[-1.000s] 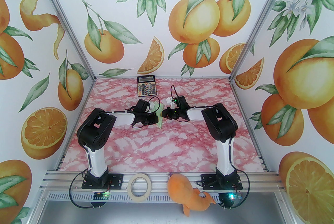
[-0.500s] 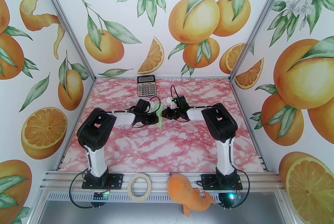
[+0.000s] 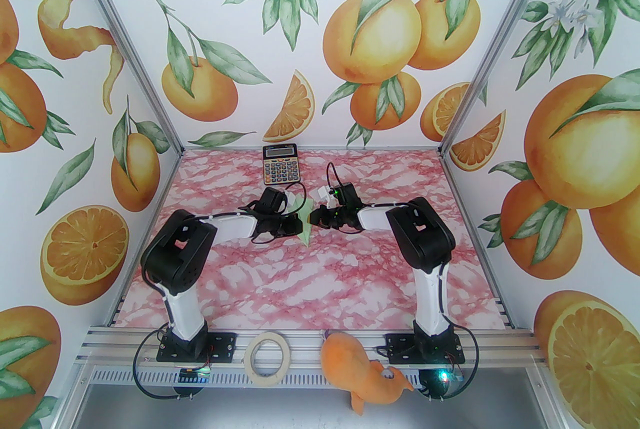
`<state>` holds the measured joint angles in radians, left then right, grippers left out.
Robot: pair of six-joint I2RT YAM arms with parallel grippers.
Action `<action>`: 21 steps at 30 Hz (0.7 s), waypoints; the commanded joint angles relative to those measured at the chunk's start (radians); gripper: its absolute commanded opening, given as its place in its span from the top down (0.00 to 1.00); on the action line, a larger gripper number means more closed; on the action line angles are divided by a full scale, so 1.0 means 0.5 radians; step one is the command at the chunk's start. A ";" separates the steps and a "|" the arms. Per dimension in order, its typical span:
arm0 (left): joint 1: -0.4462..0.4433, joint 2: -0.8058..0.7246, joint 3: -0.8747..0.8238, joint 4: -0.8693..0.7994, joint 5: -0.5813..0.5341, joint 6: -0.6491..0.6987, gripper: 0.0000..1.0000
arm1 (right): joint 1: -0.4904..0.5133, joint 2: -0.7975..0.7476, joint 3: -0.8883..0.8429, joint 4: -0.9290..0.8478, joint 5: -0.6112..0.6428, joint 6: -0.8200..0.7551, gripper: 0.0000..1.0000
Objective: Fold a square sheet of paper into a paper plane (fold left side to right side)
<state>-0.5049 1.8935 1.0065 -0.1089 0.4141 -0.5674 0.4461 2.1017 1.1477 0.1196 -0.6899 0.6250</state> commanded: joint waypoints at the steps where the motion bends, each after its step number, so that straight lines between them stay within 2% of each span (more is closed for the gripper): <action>1: -0.007 0.088 0.081 -0.119 -0.053 0.069 0.93 | -0.016 -0.003 0.048 -0.085 0.051 -0.059 0.93; 21: -0.013 0.100 0.108 -0.181 -0.070 0.107 0.94 | -0.020 0.078 0.094 -0.153 0.069 -0.110 0.93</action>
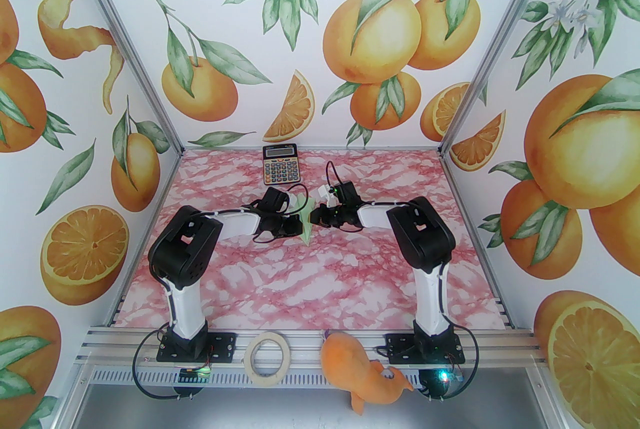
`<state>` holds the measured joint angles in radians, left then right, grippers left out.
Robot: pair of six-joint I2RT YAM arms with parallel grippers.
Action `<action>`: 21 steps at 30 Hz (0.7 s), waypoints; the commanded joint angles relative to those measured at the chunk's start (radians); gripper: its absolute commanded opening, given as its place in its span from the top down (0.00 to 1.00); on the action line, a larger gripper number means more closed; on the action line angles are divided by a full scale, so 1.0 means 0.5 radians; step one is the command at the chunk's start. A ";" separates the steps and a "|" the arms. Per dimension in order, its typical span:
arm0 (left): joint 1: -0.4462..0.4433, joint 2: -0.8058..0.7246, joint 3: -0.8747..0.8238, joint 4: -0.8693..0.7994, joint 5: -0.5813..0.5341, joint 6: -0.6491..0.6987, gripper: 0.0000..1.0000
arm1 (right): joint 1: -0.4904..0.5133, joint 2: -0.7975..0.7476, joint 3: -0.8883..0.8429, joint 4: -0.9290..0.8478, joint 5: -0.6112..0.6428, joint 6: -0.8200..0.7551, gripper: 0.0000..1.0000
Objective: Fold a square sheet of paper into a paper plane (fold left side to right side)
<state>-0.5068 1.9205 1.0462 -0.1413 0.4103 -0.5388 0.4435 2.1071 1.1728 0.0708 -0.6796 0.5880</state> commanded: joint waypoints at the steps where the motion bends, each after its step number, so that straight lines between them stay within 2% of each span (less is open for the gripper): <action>1: -0.008 0.027 0.035 -0.116 -0.056 0.052 0.94 | -0.013 0.074 0.039 -0.058 0.049 -0.039 0.93; 6: -0.008 -0.107 0.070 -0.132 -0.066 0.038 0.93 | -0.013 0.081 0.030 -0.068 0.061 -0.048 0.94; 12: -0.033 -0.282 -0.011 0.007 0.011 -0.085 0.92 | -0.013 0.082 0.026 -0.074 0.066 -0.053 0.94; 21: -0.160 -0.225 -0.180 0.254 0.073 -0.284 0.94 | -0.014 0.078 0.015 -0.062 0.068 -0.049 0.94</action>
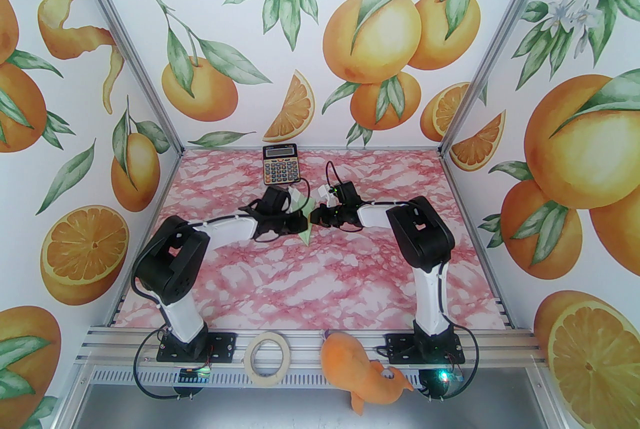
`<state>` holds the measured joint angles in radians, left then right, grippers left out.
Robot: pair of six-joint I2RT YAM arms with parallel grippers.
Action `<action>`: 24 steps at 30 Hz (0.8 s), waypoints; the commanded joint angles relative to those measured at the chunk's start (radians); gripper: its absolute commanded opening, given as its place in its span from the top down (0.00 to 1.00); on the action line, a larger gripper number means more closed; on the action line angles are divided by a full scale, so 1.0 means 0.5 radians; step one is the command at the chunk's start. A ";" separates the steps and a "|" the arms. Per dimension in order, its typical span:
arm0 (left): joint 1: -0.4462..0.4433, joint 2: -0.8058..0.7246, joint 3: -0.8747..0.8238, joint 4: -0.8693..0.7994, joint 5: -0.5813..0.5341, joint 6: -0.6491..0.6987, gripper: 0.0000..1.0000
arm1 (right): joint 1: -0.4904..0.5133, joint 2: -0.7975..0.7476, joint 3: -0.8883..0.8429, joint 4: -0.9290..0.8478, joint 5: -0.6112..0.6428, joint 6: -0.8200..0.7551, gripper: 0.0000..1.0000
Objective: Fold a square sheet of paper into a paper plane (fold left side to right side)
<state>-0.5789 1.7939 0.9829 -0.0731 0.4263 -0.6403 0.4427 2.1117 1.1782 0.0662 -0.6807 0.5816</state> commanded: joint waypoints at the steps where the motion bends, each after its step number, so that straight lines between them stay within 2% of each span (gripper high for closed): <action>1: -0.021 0.035 -0.068 0.132 0.043 -0.088 0.94 | -0.011 0.066 0.003 -0.052 0.068 -0.037 0.94; 24: -0.033 0.143 -0.129 0.236 0.053 -0.112 0.95 | -0.009 0.059 -0.009 -0.043 0.067 -0.029 0.94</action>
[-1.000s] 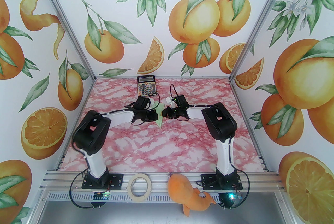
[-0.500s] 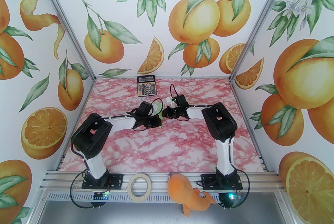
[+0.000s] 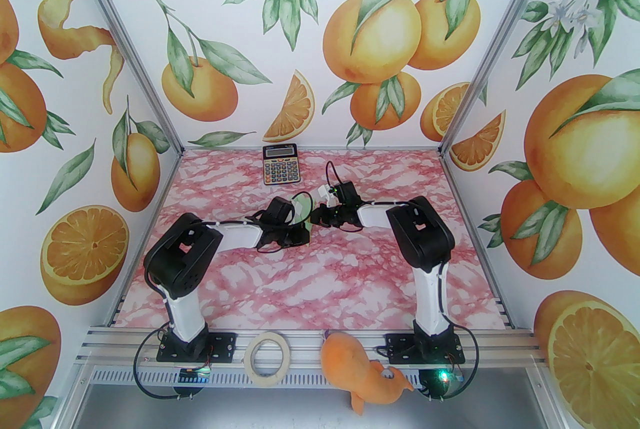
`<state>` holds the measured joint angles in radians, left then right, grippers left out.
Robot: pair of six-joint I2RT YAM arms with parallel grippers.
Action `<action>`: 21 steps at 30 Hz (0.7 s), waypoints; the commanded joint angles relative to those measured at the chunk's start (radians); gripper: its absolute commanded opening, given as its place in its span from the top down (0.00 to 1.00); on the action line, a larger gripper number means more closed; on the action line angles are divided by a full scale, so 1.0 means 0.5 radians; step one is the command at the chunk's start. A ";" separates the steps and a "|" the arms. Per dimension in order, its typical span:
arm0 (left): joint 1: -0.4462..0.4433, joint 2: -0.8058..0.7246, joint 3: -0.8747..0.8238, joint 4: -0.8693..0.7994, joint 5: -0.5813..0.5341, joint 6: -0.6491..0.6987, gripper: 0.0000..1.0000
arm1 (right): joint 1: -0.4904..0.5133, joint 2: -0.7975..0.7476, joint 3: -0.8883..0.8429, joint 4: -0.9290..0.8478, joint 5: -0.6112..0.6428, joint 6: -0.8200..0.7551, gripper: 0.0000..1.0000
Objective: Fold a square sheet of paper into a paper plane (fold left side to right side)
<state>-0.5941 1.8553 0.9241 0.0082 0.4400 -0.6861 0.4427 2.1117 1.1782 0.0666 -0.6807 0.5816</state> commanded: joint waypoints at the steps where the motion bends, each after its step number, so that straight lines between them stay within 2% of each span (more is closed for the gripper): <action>1: -0.001 0.022 -0.010 0.075 0.025 -0.021 0.95 | -0.010 0.059 -0.009 -0.044 0.067 -0.031 0.94; 21: -0.007 0.080 0.016 0.094 0.045 -0.021 0.95 | -0.009 0.063 -0.006 -0.043 0.076 -0.026 0.94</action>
<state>-0.5941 1.8748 0.9245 0.0322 0.4484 -0.7006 0.4427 2.1117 1.1782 0.0666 -0.6807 0.5816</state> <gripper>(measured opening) 0.057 0.064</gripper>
